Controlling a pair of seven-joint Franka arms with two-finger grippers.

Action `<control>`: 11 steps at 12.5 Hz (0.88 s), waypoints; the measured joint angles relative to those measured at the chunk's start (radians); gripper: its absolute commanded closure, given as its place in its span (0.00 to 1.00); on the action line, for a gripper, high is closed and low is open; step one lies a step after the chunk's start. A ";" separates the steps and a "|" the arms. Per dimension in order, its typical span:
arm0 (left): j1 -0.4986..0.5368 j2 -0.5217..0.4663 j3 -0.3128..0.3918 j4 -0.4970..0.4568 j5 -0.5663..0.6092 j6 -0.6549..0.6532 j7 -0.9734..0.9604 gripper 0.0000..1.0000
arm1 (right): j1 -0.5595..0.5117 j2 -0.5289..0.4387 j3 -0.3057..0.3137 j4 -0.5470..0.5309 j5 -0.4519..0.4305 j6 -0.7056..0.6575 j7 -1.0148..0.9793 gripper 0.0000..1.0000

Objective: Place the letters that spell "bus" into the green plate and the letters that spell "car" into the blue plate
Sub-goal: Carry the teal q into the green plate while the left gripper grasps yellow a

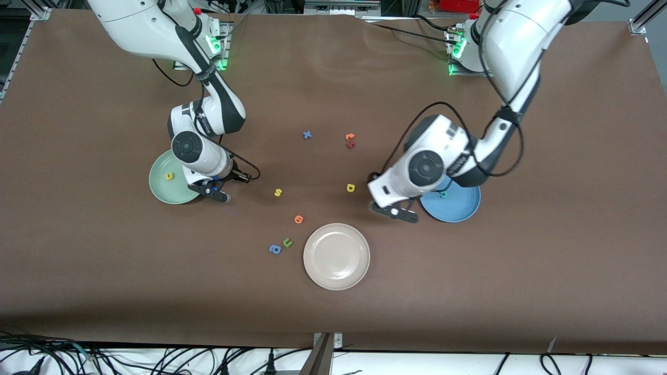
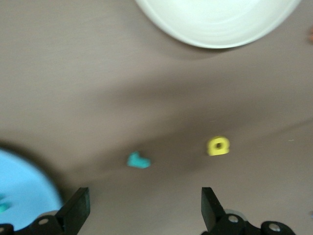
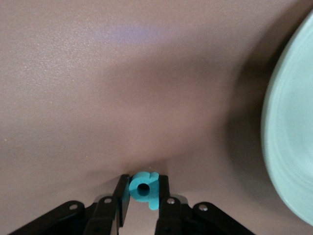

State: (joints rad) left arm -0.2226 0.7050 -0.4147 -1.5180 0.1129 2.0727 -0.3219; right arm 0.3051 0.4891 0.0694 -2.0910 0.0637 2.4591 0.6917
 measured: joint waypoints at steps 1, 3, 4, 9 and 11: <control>-0.031 0.015 0.001 -0.008 0.000 0.059 -0.008 0.01 | 0.000 -0.001 0.000 0.000 0.000 -0.002 0.000 0.94; -0.071 0.055 0.007 -0.014 0.010 0.143 -0.011 0.07 | 0.000 -0.022 -0.011 0.010 -0.001 -0.057 -0.002 0.94; -0.084 0.077 0.013 -0.016 0.048 0.161 -0.016 0.10 | 0.000 -0.048 -0.031 0.025 -0.003 -0.124 -0.018 0.94; -0.131 0.151 0.022 -0.017 0.162 0.227 -0.130 0.11 | -0.007 -0.149 -0.235 0.042 -0.003 -0.345 -0.320 0.94; -0.152 0.159 0.024 -0.017 0.162 0.246 -0.158 0.12 | -0.016 -0.127 -0.265 -0.006 -0.003 -0.305 -0.384 0.92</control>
State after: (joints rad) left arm -0.3744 0.8641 -0.3907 -1.5349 0.2754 2.3188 -0.4797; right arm 0.2895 0.3622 -0.1954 -2.0971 0.0608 2.1541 0.3082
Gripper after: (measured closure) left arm 0.110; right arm 0.722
